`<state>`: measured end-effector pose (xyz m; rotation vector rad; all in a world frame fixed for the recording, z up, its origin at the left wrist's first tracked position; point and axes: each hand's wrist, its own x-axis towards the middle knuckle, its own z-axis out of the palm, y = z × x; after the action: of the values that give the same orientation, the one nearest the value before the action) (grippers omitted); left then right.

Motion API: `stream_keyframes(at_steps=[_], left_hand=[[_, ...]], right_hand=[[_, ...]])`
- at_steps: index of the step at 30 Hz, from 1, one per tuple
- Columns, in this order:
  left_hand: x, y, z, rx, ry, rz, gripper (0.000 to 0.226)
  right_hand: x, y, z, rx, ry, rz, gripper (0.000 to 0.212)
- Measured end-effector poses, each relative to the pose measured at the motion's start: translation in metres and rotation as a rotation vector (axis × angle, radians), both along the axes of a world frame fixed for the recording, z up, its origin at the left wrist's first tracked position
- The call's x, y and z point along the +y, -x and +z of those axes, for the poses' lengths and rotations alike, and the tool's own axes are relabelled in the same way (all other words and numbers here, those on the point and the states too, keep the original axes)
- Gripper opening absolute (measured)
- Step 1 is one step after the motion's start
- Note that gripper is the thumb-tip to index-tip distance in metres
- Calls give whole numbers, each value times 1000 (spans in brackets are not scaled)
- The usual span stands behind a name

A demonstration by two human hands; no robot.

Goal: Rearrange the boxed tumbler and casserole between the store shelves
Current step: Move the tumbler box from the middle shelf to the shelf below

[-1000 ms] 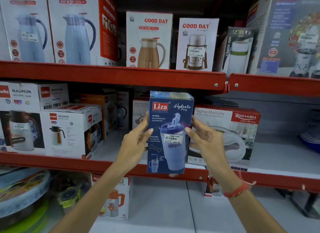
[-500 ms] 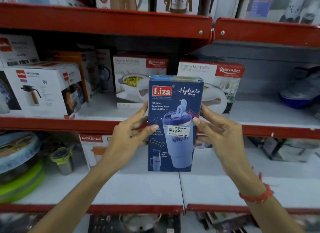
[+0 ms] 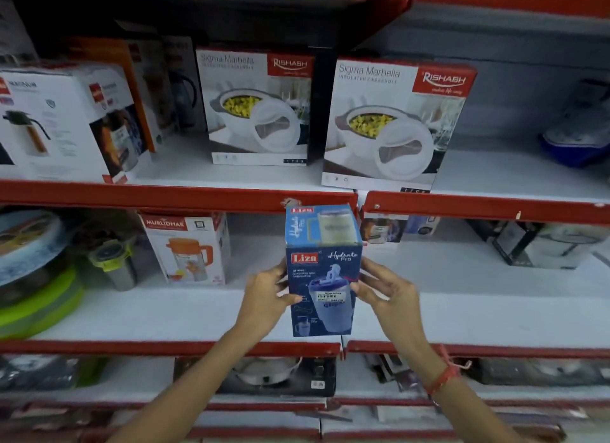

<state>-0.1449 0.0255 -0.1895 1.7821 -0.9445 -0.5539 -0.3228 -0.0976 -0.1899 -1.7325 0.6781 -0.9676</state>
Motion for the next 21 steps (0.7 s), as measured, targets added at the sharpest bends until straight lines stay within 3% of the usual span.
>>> stream_keyframes(at_steps=[13,21], left_hand=[[-38,15,-70,-137,-80,127,60],[-45,11,-67,-116,-157,144,61]], right_hand=[[-34,-23,-85,155,-157,-184,31],[-46,-30,-79,321,-40,-144,29]])
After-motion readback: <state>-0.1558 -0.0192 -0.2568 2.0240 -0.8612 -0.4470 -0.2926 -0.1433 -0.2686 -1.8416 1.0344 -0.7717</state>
